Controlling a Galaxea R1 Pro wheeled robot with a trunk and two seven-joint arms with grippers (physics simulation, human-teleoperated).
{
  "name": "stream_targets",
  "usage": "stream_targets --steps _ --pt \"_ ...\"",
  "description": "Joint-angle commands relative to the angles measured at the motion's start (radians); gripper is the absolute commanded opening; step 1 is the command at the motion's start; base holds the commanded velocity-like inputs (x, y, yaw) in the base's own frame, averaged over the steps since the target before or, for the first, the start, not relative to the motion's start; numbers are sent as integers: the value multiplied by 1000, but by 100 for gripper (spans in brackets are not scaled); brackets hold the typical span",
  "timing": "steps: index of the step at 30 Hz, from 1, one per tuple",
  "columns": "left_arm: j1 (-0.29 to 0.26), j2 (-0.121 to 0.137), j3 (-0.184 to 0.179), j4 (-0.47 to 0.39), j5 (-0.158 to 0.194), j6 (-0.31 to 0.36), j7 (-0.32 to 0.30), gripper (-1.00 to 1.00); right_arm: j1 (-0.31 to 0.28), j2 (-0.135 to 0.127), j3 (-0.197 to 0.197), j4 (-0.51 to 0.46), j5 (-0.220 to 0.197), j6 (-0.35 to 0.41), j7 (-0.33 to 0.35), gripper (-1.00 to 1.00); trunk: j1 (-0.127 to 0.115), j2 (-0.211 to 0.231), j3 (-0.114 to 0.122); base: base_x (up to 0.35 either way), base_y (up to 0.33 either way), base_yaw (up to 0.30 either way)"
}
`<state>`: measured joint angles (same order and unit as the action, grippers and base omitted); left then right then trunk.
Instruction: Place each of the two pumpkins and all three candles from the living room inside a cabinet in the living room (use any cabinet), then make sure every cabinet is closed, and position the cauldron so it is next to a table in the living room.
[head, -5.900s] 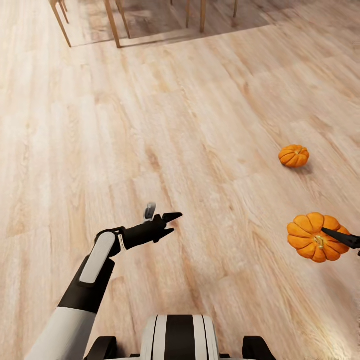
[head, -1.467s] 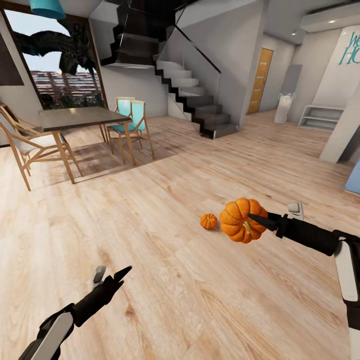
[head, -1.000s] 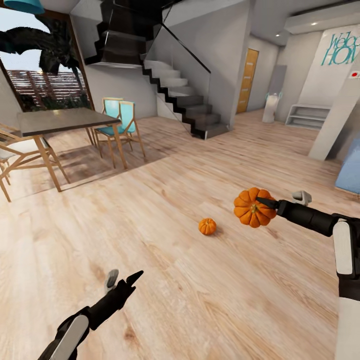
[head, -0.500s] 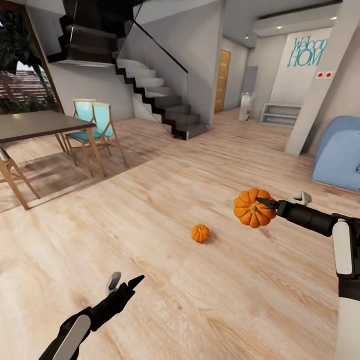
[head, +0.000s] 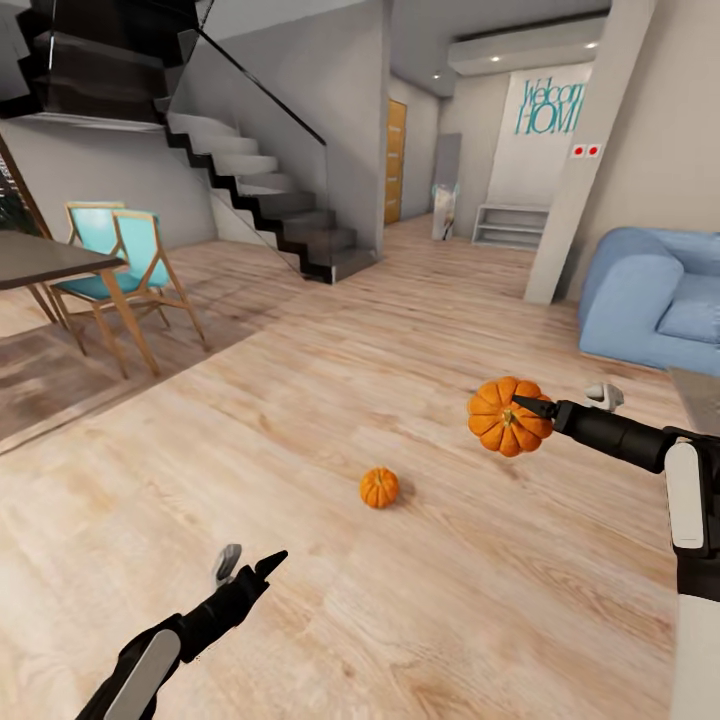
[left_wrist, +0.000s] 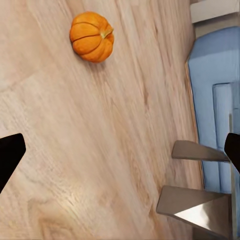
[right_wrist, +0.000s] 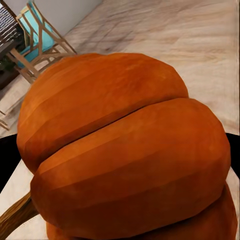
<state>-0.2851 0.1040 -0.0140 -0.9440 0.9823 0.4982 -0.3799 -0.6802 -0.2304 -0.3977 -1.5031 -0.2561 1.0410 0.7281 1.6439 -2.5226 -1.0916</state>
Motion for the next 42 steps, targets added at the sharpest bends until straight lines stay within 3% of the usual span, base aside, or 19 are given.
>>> stream_targets --steps 1,16,20,30,42 --pt "0 1 -1 0 9 5 1 100 -1 0 -1 -1 -3 6 5 -100 0 0 -1 321 103 -278" --pt "0 2 -1 0 10 5 1 100 -1 3 0 3 -4 6 7 -100 0 0 -1 322 120 -238" --pt "-1 2 -1 5 11 6 3 100 -1 36 0 10 -3 6 8 -100 0 0 -1 309 207 -41" --pt "-44 1 0 96 12 8 1 100 1 51 0 -1 -2 6 0 -100 0 0 -1 292 236 -14" --pt "-79 -4 -1 176 10 7 1 100 -1 51 -1 0 -2 6 -4 -100 0 0 -1 305 163 -248"
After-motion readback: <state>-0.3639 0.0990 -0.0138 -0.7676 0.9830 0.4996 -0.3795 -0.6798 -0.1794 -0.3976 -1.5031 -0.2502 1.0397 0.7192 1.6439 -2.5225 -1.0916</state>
